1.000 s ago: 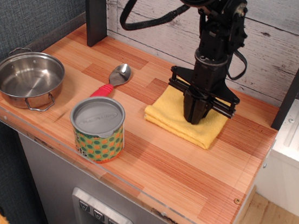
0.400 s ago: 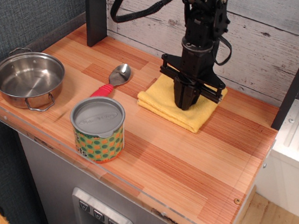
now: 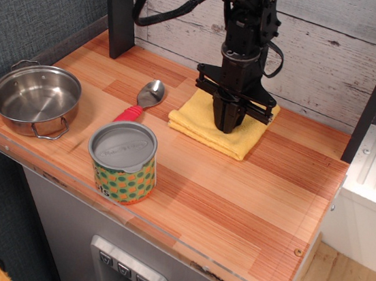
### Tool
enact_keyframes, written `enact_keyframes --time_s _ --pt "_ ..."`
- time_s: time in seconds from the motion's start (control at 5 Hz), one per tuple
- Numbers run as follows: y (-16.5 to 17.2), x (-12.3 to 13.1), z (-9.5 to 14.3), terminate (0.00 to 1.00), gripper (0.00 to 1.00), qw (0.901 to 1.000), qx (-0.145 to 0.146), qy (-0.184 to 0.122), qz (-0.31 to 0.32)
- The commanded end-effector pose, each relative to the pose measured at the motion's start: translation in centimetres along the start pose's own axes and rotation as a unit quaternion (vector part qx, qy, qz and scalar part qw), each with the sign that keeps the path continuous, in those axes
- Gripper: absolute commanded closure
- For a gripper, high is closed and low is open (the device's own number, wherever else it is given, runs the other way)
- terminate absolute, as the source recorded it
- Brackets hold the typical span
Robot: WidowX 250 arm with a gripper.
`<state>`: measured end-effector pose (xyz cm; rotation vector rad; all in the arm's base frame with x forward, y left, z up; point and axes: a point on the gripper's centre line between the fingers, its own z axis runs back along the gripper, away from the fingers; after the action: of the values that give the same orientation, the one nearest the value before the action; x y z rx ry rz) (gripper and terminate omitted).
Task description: Move the yellow cloth to the right of the red spoon at the back of the table
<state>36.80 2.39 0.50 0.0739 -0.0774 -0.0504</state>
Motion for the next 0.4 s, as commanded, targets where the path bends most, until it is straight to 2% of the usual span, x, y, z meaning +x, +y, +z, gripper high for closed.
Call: enact_keyframes --time_s 0.0,0.2 --pt "2.36 -1.44 -0.68 0.0 1.0 0.9997 0.01 0.017 0.014" --pt "2.56 -1.38 0.07 0.0 1.0 0.9999 0.005 0.005 0.013"
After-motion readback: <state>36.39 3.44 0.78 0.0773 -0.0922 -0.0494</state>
